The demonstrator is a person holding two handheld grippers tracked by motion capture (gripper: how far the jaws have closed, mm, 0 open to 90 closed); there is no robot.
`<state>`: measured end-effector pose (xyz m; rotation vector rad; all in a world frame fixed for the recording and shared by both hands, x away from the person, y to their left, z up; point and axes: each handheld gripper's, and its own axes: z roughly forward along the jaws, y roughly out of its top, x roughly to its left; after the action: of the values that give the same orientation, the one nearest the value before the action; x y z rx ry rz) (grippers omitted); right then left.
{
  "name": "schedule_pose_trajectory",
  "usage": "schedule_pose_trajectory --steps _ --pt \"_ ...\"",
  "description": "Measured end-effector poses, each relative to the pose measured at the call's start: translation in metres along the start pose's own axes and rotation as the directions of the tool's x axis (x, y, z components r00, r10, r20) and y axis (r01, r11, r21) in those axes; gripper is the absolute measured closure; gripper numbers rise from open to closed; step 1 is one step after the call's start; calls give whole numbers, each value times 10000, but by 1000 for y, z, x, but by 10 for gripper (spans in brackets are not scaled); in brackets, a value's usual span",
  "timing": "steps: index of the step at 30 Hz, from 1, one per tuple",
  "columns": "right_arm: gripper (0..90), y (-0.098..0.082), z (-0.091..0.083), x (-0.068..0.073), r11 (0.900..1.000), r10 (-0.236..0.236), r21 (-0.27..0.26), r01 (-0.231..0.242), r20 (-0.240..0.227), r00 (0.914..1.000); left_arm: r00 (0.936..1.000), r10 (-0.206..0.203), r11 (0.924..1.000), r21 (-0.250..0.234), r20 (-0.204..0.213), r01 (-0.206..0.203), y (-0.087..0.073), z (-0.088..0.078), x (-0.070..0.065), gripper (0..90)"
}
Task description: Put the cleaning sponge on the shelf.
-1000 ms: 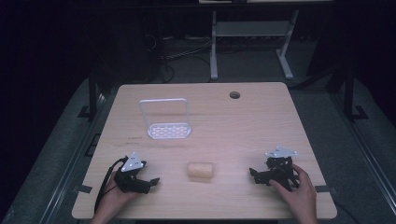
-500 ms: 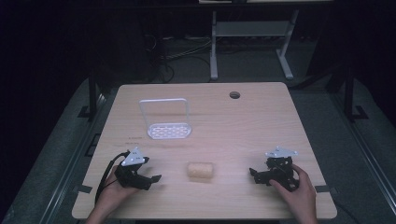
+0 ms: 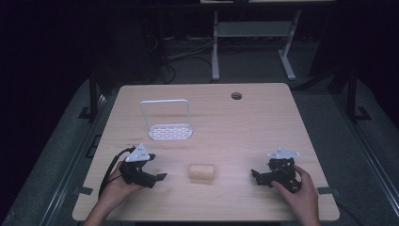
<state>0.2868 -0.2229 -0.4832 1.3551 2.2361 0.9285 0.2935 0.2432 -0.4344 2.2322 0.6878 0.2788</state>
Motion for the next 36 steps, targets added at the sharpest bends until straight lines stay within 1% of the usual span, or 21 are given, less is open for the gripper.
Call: schedule_pose_trajectory --steps 1,2,3,4,6,7,8,9,10,13,14,16,17,21,24,26,27,28,36 --pt "0 0 0 0 10000 0 -1 0 -1 10000 10000 70 9999 74 53 -70 1 0 1 136" --pt "0 0 0 0 10000 1 0 -1 -1 10000 10000 50 10000 8 85 -50 2 0 0 136" --pt "0 0 0 0 10000 -2 -2 2 0 10000 9999 104 9999 76 121 -105 3 0 1 136" --pt "0 0 0 0 10000 -4 -1 4 0 10000 9998 93 10000 30 150 -93 4 0 1 136" --pt "0 0 0 0 10000 -3 0 3 0 10000 9997 160 9998 72 185 -162 5 0 1 136" --pt "0 0 0 0 10000 -6 -2 6 1 10000 9994 217 9998 31 268 -218 7 1 2 136" --pt "0 0 0 0 10000 -7 1 7 0 10000 9994 217 9998 31 268 -218 7 1 2 136" --pt "0 0 0 0 10000 -7 2 7 0 10000 9990 184 9998 -30 398 -183 10 2 1 136" --pt "0 0 0 0 10000 -9 1 9 0 10000 9990 184 9998 -30 398 -183 10 2 1 136" --pt "0 0 0 0 10000 -20 1 20 -13 10000 9981 374 9993 42 497 -377 14 3 0 136" --pt "0 0 0 0 10000 -33 1 33 -25 10000 9980 352 9994 10 516 -353 15 4 -1 136" --pt "0 0 0 -1 10000 -53 -6 53 -42 10000 9972 480 9988 49 574 -484 19 5 -1 136" --pt "0 0 0 -1 10000 -58 -3 58 -45 10000 9970 480 9988 36 612 -483 20 6 -2 136" --pt "0 0 0 -1 10000 -70 -3 70 -62 10000 9948 646 9979 11 791 -649 26 9 -3 136" --pt "0 0 0 -1 10000 -64 -9 64 -69 10000 9918 876 9961 27 928 -882 32 12 -5 136" --pt "0 0 0 -1 10000 -74 -11 74 -72 9999 9908 934 9955 32 981 -942 35 14 -6 136" --pt "0 0 0 -1 10000 -81 -9 81 -75 9999 9892 1045 9944 67 1024 -1058 37 15 -6 136" --pt "0 0 1 -1 10000 -91 -3 91 -81 9999 9892 1041 9944 53 1034 -1052 38 15 -7 136" --pt "0 1 1 -2 9999 -122 12 122 -108 9999 9829 1342 9908 -14 1260 -1351 49 21 -9 137"
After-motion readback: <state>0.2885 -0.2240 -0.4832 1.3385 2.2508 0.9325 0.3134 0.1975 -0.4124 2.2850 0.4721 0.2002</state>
